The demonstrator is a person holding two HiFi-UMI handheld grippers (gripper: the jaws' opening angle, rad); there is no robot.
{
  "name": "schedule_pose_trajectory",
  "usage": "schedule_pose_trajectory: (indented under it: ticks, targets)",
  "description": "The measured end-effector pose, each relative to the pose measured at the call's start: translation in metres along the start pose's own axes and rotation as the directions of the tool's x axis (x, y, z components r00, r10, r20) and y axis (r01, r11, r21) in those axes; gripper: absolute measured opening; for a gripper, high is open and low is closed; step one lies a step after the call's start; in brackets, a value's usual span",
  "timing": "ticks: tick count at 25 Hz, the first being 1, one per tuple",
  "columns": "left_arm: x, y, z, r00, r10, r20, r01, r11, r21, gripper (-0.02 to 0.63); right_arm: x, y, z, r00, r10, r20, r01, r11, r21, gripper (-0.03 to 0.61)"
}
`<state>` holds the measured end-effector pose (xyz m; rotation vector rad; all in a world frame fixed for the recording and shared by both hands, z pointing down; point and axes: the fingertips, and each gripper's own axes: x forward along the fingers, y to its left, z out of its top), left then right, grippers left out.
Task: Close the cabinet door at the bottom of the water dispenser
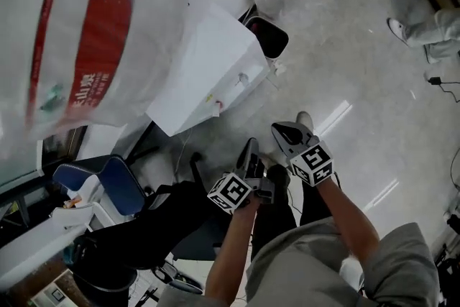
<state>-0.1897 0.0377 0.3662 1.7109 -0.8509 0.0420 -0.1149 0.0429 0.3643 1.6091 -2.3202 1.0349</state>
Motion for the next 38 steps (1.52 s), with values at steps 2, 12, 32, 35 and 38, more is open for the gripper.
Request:
schedule_pose_trajectory:
  ticks: [2,12,32,35,38]
  targets:
    - [-0.007,-0.029,0.008,1.0,-0.01,-0.016,0.011,0.996,0.085,0.006,-0.016,0.012,0.024,1.0,0.014,0.015,-0.014,1.0,0.018,0.009]
    - [-0.035,-0.147,0.041,0.999,-0.027,-0.027,0.038,0.824,0.565,0.006,-0.076,0.04,0.119,0.994,0.048,0.099,-0.057,0.994,0.091,0.009]
    - [-0.072,-0.219,0.056,0.986,-0.154,-0.056,0.134,0.559,0.818,0.006,-0.124,0.093,0.18,0.959,0.075,0.273,-0.084,0.996,0.019,0.009]
    - [-0.074,-0.227,0.065,0.983,-0.174,-0.062,0.151,0.564,0.812,0.006,-0.126,0.095,0.19,0.961,0.06,0.271,-0.07,0.997,0.028,0.009]
    - [-0.078,-0.234,0.087,0.98,-0.191,-0.056,0.156,0.566,0.809,0.006,-0.118,0.102,0.204,0.96,0.055,0.276,-0.069,0.997,0.039,0.009]
